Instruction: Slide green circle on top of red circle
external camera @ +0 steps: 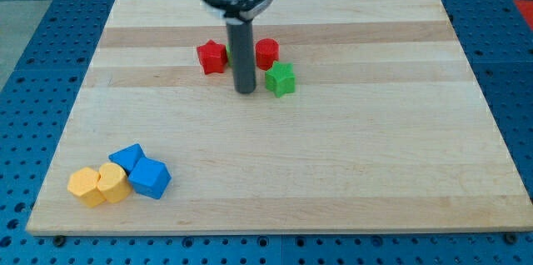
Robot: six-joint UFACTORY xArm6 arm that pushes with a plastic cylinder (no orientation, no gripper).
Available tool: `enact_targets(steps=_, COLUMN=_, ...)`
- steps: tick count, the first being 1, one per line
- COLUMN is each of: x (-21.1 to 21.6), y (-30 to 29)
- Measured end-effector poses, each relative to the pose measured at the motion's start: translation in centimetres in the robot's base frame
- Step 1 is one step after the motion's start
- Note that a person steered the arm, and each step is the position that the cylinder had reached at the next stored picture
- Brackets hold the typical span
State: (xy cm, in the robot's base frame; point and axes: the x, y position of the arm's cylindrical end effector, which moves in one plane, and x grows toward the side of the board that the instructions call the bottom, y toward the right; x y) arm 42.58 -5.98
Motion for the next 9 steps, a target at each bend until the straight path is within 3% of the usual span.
enact_targets(steps=1, x=1.1, y=-1.5)
enact_targets(steps=4, x=-7.5, y=-2.4)
enact_targets(steps=9, x=-12.0, y=-0.2)
